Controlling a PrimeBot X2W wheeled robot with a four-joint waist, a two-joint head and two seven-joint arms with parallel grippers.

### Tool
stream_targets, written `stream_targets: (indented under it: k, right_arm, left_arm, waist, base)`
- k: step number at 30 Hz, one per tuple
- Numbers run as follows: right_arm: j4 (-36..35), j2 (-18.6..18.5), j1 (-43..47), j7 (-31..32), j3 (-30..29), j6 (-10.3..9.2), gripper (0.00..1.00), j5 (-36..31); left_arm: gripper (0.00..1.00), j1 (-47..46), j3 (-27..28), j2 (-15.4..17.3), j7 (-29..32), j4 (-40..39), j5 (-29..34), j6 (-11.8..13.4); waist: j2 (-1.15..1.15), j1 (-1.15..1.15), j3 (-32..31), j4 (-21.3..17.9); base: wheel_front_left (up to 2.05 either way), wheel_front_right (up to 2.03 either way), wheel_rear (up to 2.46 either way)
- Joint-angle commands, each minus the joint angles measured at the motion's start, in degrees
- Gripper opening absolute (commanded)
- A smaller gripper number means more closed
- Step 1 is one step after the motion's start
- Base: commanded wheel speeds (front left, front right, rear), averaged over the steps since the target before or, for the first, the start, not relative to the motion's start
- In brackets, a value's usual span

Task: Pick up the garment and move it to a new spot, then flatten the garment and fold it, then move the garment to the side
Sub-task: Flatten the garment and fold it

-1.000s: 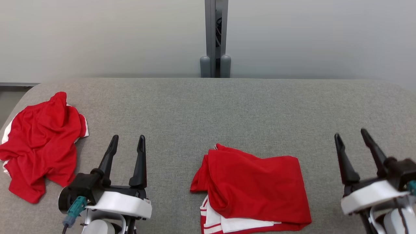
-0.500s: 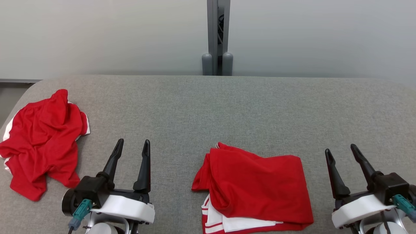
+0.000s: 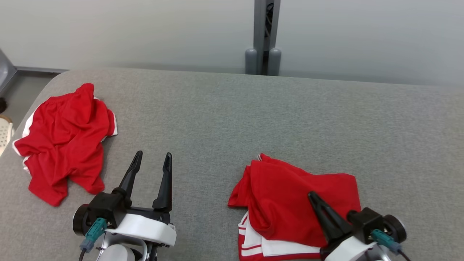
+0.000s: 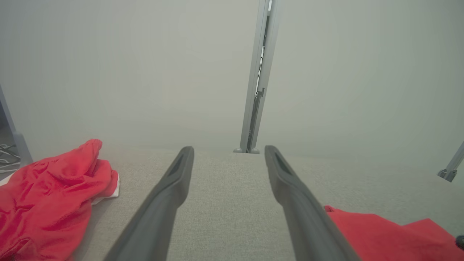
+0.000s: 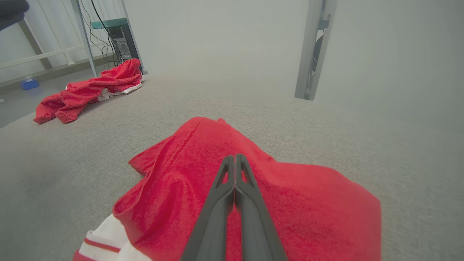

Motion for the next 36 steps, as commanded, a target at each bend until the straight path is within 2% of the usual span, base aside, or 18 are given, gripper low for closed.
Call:
stream_targets:
  k: [1,13,20,26,30,36]
  right_arm:
    - [1.65,0.20,-1.32,-0.28,1.45,0.01,0.00,0.68]
    - [15.03,1.36,-7.28,-0.28,11.71,0.01,0.00,4.07]
    - [18.54,2.46,-9.08,-0.21,16.34,0.02,0.00,7.02]
    - [18.78,2.53,-9.88,-0.22,19.73,0.02,0.00,9.52]
    - [17.27,1.95,-10.53,-0.23,19.13,0.01,0.00,10.25]
    - [12.00,0.48,-9.81,-0.24,13.01,0.01,0.00,11.42]
  left_arm:
    - [1.00,-1.05,0.02,0.18,-0.19,0.02,0.23,-0.35]
    - [1.00,-2.70,-0.22,0.19,-0.19,0.08,0.35,-0.50]
    - [1.00,-2.73,-0.49,0.18,-0.19,-0.01,-0.26,-0.01]
    - [1.00,-2.13,-0.18,0.18,-0.19,0.20,-0.34,0.35]
    - [1.00,-1.40,0.13,0.18,-0.19,0.08,-0.12,0.43]
    - [1.00,-0.34,0.83,0.19,-0.19,0.07,0.45,-0.03]
  waist:
    - [0.00,0.00,0.98,1.31]
    - [0.00,0.00,4.05,6.65]
    - [0.00,0.00,4.31,8.27]
    - [0.00,0.00,3.49,8.14]
    - [0.00,0.00,2.42,6.89]
    - [0.00,0.00,0.03,3.74]
  base:
    - [0.00,0.00,0.00]
    - [0.00,0.00,0.00]
    - [0.00,0.00,0.00]
    - [0.00,0.00,0.00]
    - [0.00,0.00,0.00]
    - [0.00,0.00,0.00]
